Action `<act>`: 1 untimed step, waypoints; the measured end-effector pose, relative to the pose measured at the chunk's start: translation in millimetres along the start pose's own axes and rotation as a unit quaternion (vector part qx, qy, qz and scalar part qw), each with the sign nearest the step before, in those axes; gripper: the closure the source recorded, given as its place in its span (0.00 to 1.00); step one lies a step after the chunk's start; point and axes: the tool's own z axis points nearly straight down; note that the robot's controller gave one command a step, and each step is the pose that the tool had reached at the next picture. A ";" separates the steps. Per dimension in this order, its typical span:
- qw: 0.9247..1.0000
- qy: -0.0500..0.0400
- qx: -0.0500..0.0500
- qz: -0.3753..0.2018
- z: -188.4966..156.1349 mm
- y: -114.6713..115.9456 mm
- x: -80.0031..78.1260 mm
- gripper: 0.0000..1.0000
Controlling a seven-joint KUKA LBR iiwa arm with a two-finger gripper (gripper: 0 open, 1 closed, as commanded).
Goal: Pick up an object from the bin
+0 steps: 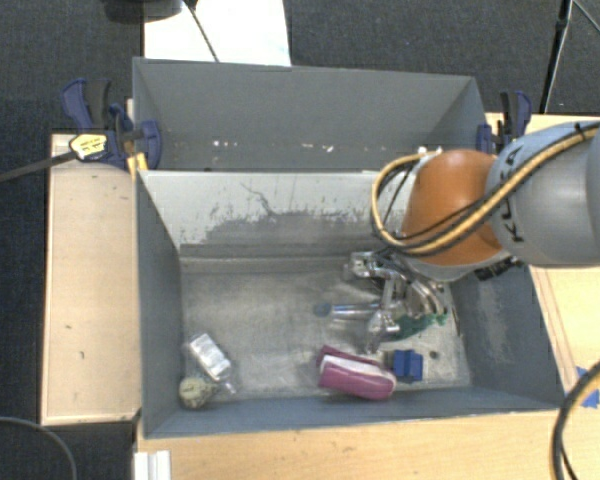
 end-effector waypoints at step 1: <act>1.000 -0.003 0.001 0.022 -32.6 -31.7 15.2 0.00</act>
Offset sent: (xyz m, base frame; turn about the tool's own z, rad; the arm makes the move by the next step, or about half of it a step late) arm -0.0133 -0.0310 0.0306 0.0390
